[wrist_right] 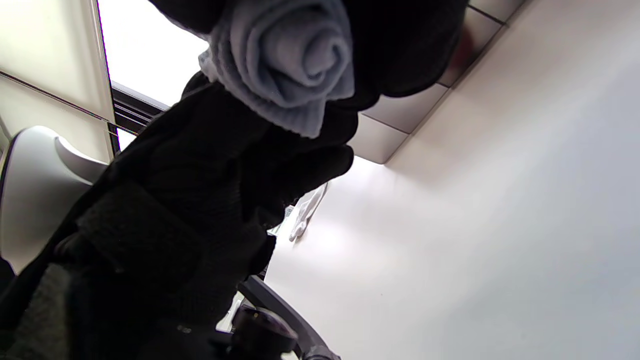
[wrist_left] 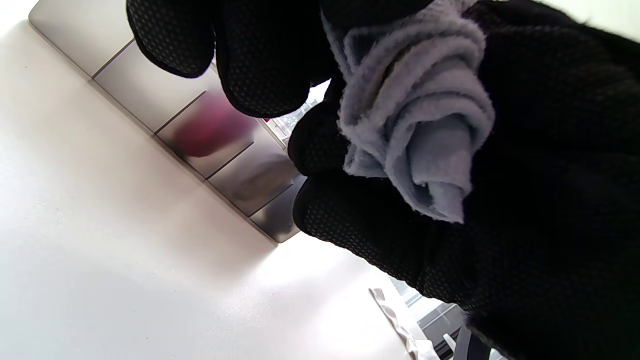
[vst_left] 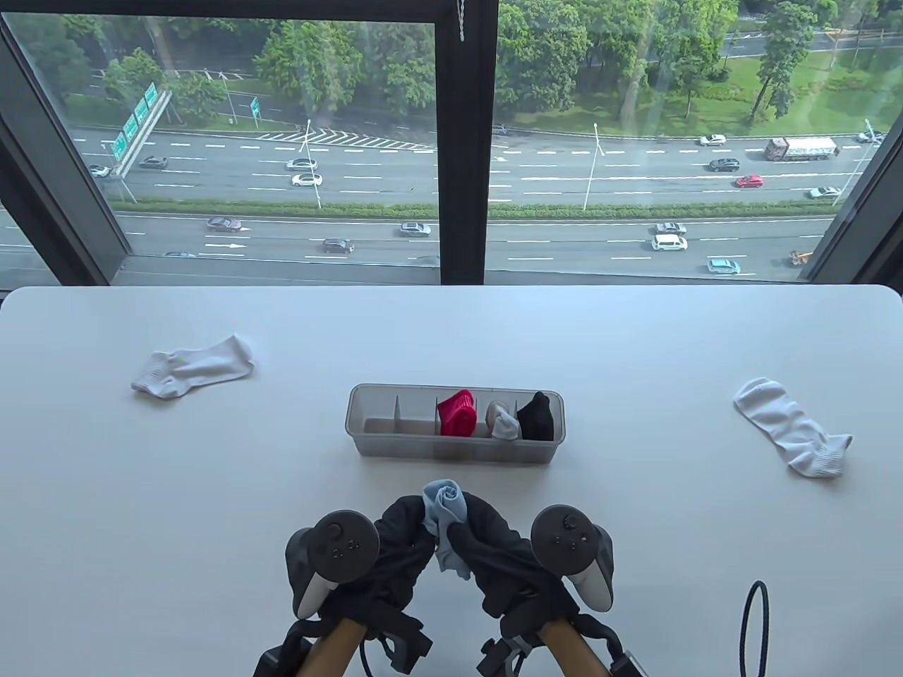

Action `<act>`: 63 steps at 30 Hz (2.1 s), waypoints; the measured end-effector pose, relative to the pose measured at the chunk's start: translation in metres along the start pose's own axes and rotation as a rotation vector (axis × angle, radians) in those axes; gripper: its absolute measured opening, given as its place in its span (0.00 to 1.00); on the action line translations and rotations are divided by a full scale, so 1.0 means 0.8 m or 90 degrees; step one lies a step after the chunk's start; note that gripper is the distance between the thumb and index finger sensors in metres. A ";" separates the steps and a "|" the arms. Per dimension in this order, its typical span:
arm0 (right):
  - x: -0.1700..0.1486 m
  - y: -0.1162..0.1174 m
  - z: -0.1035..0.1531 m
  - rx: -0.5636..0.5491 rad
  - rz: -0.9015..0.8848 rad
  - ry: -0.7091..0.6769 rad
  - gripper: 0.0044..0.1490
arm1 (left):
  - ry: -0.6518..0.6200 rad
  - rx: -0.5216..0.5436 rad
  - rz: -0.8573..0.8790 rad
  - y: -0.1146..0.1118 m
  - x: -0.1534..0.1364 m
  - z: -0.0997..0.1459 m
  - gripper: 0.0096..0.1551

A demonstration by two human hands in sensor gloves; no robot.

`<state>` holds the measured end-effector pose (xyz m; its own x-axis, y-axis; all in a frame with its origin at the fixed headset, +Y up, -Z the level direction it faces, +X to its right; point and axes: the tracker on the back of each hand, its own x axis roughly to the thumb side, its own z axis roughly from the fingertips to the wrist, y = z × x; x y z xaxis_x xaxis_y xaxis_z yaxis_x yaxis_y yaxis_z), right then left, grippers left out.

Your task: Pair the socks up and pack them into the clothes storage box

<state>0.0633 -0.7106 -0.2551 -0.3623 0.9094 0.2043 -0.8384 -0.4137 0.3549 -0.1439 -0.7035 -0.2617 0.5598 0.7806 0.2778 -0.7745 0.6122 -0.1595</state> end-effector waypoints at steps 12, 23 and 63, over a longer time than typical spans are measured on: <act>0.001 -0.004 0.001 -0.013 -0.005 0.000 0.39 | -0.016 0.027 0.015 0.003 0.005 0.003 0.23; 0.002 -0.009 0.004 -0.073 -0.008 0.028 0.39 | -0.047 0.033 0.022 0.005 0.012 0.005 0.25; -0.007 -0.020 0.000 -0.033 0.256 -0.020 0.45 | -0.036 -0.112 -0.040 -0.007 0.013 -0.005 0.21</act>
<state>0.0788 -0.7087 -0.2620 -0.6536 0.6738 0.3447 -0.6525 -0.7324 0.1947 -0.1323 -0.6984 -0.2614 0.5841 0.7348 0.3447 -0.6722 0.6760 -0.3019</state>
